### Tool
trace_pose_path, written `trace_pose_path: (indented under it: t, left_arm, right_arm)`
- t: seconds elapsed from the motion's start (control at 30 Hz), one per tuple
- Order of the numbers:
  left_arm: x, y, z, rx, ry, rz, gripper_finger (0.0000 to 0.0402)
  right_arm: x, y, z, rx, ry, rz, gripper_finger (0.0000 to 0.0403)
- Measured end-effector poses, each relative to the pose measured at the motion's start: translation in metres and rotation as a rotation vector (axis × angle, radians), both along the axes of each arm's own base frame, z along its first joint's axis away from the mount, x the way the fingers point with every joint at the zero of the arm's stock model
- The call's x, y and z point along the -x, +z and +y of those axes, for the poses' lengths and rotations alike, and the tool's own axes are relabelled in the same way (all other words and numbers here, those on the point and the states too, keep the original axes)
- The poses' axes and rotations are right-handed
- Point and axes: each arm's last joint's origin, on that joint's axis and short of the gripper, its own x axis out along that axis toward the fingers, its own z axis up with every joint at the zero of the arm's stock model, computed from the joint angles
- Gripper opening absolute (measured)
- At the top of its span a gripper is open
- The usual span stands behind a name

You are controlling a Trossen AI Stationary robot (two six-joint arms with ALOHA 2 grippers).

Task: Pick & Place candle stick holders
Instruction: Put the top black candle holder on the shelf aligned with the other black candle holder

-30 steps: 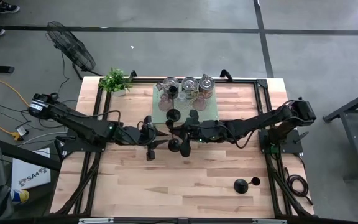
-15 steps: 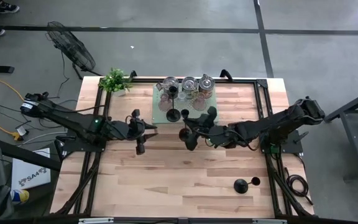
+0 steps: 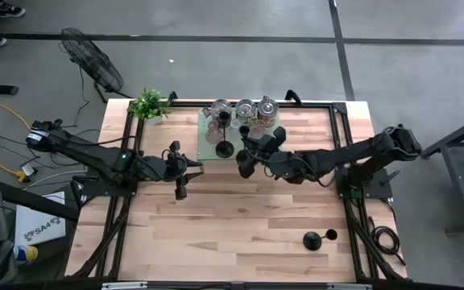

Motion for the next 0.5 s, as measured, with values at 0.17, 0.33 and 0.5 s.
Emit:
trace_pose_path:
  t: [0.17, 0.33, 0.5]
  left_arm:
    - [0.000, 0.000, 0.000, 0.000, 0.000, 0.000, 0.0118]
    - [0.000, 0.000, 0.000, 0.000, 0.000, -0.001, 0.0118]
    - [0.000, 0.000, 0.000, 0.001, 0.000, -0.001, 0.0118]
  right_arm:
    - [-0.002, 0.000, -0.013, -0.002, -0.016, 0.006, 0.0004]
    - [-0.003, 0.000, -0.024, -0.004, -0.029, 0.009, 0.0004]
    - [-0.004, 0.000, -0.032, 0.008, -0.043, 0.023, 0.0004]
